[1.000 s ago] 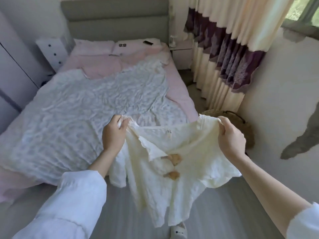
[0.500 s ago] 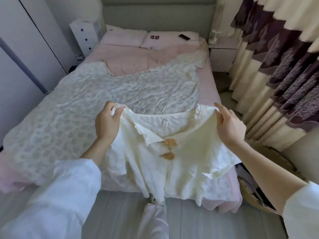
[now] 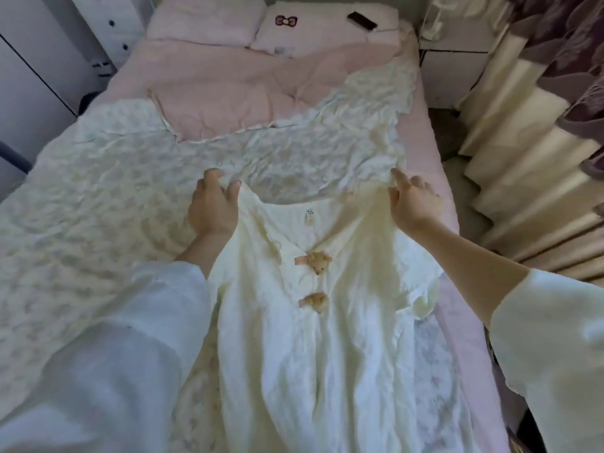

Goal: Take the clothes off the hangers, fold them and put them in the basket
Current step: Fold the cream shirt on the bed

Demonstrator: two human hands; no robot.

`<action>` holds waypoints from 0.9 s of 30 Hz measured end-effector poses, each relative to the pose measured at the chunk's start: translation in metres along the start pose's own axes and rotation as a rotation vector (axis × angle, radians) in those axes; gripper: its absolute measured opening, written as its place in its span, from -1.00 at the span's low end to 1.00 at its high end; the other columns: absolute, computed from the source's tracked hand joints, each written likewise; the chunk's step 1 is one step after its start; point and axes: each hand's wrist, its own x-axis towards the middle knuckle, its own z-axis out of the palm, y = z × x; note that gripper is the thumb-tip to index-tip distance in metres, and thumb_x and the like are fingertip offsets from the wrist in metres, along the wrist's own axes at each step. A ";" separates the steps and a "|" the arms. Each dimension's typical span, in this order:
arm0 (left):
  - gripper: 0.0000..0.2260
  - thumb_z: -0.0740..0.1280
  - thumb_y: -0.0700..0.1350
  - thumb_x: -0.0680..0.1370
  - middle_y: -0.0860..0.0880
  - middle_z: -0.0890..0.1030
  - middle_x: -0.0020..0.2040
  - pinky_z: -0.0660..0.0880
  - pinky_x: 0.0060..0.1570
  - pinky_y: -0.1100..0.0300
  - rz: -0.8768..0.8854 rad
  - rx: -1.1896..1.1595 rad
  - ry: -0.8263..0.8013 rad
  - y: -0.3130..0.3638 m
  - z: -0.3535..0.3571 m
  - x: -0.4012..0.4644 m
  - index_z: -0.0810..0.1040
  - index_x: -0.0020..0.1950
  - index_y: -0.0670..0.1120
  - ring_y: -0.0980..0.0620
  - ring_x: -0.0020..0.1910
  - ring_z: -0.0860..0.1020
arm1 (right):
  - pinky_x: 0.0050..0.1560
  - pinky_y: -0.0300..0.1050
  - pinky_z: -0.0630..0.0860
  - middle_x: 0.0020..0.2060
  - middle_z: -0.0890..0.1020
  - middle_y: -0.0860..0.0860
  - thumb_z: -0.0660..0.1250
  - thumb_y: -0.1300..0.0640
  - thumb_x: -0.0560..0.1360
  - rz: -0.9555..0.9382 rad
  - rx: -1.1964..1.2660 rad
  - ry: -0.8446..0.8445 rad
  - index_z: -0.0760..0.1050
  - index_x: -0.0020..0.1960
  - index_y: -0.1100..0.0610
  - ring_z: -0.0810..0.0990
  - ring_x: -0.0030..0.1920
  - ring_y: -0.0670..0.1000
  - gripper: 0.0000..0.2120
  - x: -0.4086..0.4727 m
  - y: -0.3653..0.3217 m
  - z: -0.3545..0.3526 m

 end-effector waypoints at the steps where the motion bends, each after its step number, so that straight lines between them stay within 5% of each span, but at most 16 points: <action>1: -0.57 0.21 0.07 0.58 -0.19 0.44 0.29 0.35 0.13 -0.08 -0.034 0.040 -0.048 -0.001 0.015 0.006 0.29 0.39 -0.09 -0.23 0.26 0.40 | 0.23 0.16 0.29 0.38 0.30 0.18 0.03 0.06 0.63 0.022 -0.003 -0.045 0.02 0.51 -0.03 0.32 0.32 0.23 -0.53 0.009 0.002 0.014; 6: -0.47 0.19 0.06 0.59 -0.20 0.23 0.45 0.30 0.25 -0.16 -0.118 0.160 -0.332 -0.012 0.099 -0.011 0.15 0.50 -0.08 -0.24 0.40 0.23 | 0.30 0.22 0.26 0.42 0.23 0.14 0.12 0.08 0.59 0.192 0.145 -0.178 0.06 0.50 0.03 0.26 0.37 0.21 -0.49 0.010 0.043 0.091; 15: -0.59 0.20 0.00 0.58 -0.12 0.29 0.41 0.38 0.24 -0.08 -0.063 0.079 -0.754 -0.007 0.205 -0.131 0.31 0.40 -0.09 -0.16 0.35 0.29 | 0.15 -0.02 0.45 0.21 0.51 0.18 0.24 -0.03 0.52 0.830 0.547 -0.455 0.33 0.36 0.19 0.51 0.16 0.18 -0.51 -0.053 0.139 0.188; 17: -0.56 0.19 0.04 0.59 -0.07 0.22 0.47 0.29 0.31 -0.07 -0.023 0.121 -0.809 0.000 0.221 -0.150 0.27 0.44 -0.04 -0.14 0.42 0.19 | 0.00 -0.05 0.43 0.02 0.56 0.10 0.24 -0.09 0.52 0.981 0.788 -0.484 0.41 0.21 0.16 0.54 -0.02 0.09 -0.61 -0.057 0.148 0.197; 20: -0.52 0.16 0.10 0.58 0.00 0.05 0.54 0.06 0.44 -0.10 0.119 0.246 -0.826 0.014 0.240 -0.167 0.19 0.49 0.06 -0.12 0.51 -0.02 | 0.01 0.01 0.46 0.06 0.54 0.08 0.19 -0.18 0.53 1.275 1.224 -0.488 0.40 0.21 0.14 0.54 0.07 0.10 -0.55 -0.047 0.162 0.206; 23: -0.49 0.14 0.11 0.59 0.02 -0.04 0.56 -0.02 0.46 -0.11 0.230 0.281 -0.835 0.028 0.253 -0.170 0.12 0.52 0.07 -0.09 0.53 -0.11 | -0.15 -0.01 0.50 0.02 0.57 0.10 0.23 -0.20 0.48 1.356 1.387 -0.425 0.44 0.20 0.13 0.56 0.00 0.10 -0.53 -0.032 0.173 0.215; 25: -0.48 0.15 0.09 0.59 0.01 -0.07 0.56 0.00 0.46 -0.07 0.262 0.259 -0.863 0.035 0.259 -0.168 0.09 0.53 0.07 -0.08 0.53 -0.12 | -0.28 -0.11 0.46 -0.26 0.50 0.06 0.27 -0.16 0.48 1.325 1.320 -0.381 0.46 0.06 0.14 0.47 -0.30 0.04 -0.62 -0.018 0.173 0.217; 27: -0.47 0.15 0.10 0.60 -0.01 -0.12 0.57 -0.01 0.48 -0.07 0.292 0.288 -0.906 0.044 0.269 -0.169 0.06 0.53 0.08 -0.08 0.54 -0.16 | -0.35 -0.14 0.38 -0.34 0.42 0.05 0.28 -0.17 0.47 1.269 1.158 -0.357 0.46 0.02 0.18 0.38 -0.39 0.03 -0.60 0.000 0.180 0.219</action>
